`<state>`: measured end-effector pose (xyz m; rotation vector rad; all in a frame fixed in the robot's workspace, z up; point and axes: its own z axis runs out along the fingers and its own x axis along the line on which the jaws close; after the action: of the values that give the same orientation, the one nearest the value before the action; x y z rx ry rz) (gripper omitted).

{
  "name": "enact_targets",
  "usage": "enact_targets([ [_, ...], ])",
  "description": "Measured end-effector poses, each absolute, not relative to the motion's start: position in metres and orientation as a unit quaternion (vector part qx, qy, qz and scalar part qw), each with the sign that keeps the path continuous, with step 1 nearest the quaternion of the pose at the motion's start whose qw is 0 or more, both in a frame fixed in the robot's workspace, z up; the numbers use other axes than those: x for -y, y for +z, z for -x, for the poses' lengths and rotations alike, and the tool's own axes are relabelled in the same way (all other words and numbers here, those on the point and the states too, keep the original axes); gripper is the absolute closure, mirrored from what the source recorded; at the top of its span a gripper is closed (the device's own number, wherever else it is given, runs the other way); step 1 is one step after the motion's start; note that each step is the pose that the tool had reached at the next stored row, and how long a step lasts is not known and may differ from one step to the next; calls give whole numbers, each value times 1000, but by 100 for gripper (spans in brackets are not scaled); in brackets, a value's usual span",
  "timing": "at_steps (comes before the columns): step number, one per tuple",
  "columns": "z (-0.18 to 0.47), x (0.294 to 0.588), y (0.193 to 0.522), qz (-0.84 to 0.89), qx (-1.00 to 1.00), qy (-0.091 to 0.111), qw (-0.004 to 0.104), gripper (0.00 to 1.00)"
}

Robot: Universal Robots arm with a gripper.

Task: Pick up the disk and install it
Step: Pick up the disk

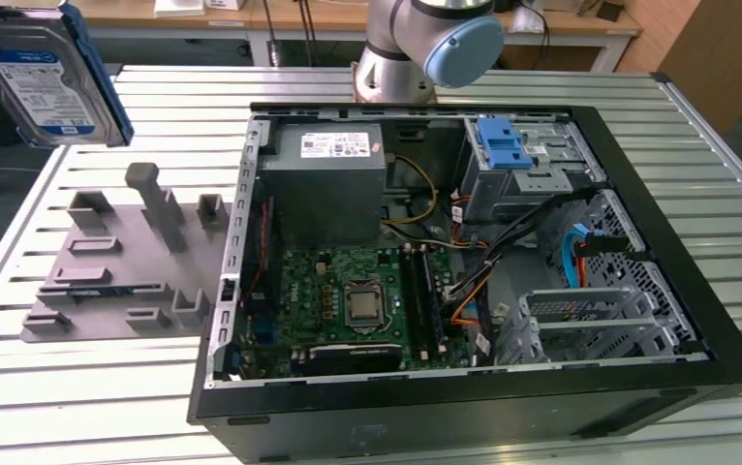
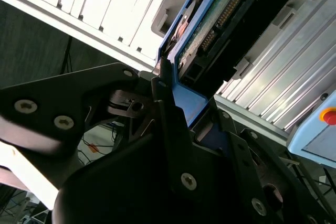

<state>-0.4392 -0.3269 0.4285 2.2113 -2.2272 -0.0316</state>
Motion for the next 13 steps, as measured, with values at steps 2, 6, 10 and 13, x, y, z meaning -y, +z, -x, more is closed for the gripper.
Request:
enact_targets([
  [2, 439, 327, 429, -705, 710, -10, 1, 64],
  [6, 439, 327, 431, -705, 710, -10, 1, 64],
  [10, 439, 327, 433, -705, 710, -10, 1, 64],
  [13, 439, 327, 435, -705, 710, -10, 1, 64],
])
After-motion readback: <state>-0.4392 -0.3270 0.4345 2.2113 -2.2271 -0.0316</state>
